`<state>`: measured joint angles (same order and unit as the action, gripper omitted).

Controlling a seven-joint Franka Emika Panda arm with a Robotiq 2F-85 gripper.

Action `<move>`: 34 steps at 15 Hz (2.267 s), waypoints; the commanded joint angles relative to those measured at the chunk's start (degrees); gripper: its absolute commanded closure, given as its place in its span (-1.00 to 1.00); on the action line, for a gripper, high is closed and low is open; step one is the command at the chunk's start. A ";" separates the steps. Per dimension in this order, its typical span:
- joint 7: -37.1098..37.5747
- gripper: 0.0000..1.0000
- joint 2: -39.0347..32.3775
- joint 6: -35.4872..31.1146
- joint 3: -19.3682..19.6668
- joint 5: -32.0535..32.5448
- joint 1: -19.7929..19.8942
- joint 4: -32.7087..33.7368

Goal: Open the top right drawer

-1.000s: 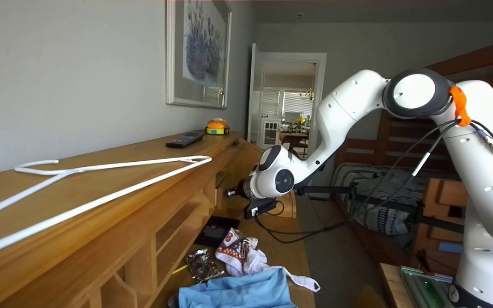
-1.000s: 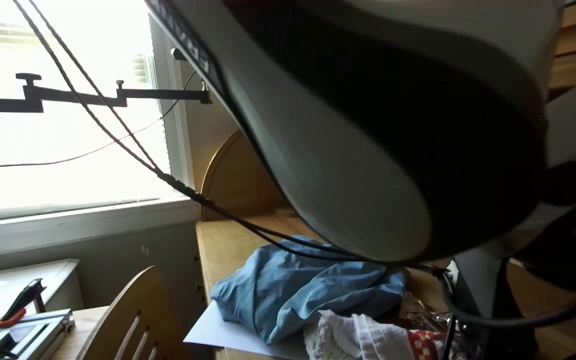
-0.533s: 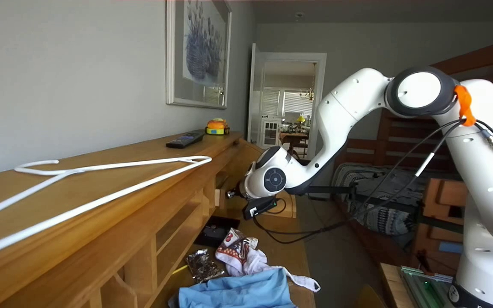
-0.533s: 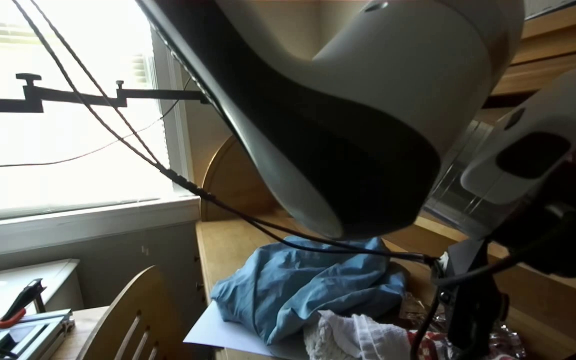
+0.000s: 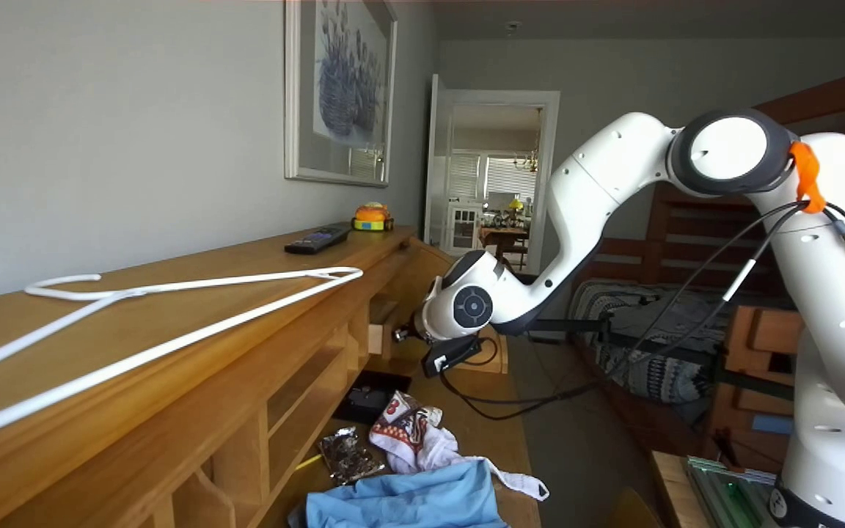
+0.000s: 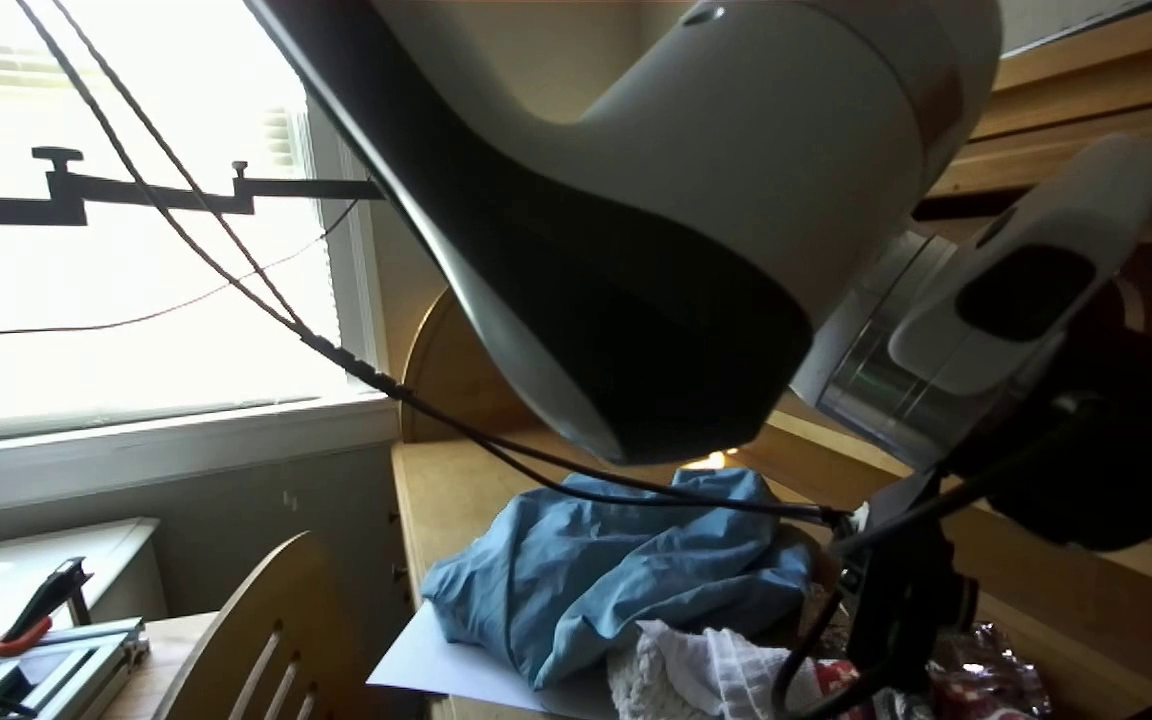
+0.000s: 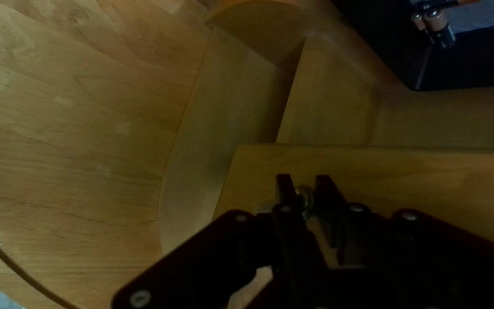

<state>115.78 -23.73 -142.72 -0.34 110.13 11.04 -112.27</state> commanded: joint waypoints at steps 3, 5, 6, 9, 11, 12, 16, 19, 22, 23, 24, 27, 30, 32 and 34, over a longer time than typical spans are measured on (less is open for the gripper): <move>-1.88 0.91 3.63 1.43 0.85 -2.28 -0.96 -4.50; -2.04 0.91 3.95 1.32 0.86 -2.48 -0.99 -5.00; -2.00 0.91 4.17 1.35 0.87 -2.38 -1.04 -5.27; -1.91 0.91 4.41 1.83 0.89 -2.15 -1.25 -5.81; -1.97 0.91 4.50 2.15 0.88 -2.13 -1.34 -6.10; -1.85 0.91 4.60 2.30 0.89 -1.93 -1.38 -6.33; -1.51 0.91 5.23 2.71 0.83 -1.48 -1.65 -7.37; -1.49 0.91 5.36 2.77 0.87 -1.51 -1.65 -7.57; -1.64 0.91 5.83 2.19 0.95 -1.40 -1.47 -8.18; -1.42 0.91 5.95 2.32 0.94 -1.11 -1.56 -8.47; -1.44 0.91 6.03 2.22 0.92 -1.13 -1.57 -8.73; -1.32 0.91 6.22 2.40 0.91 -0.92 -1.80 -9.56; -1.10 0.91 6.43 2.59 0.96 -0.50 -1.96 -10.26; -1.06 0.91 6.57 2.44 0.99 -0.47 -1.95 -10.47; -0.84 0.14 7.13 1.50 0.97 0.18 -1.80 -10.79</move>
<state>115.73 -18.89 -141.00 0.13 110.15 9.72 -121.07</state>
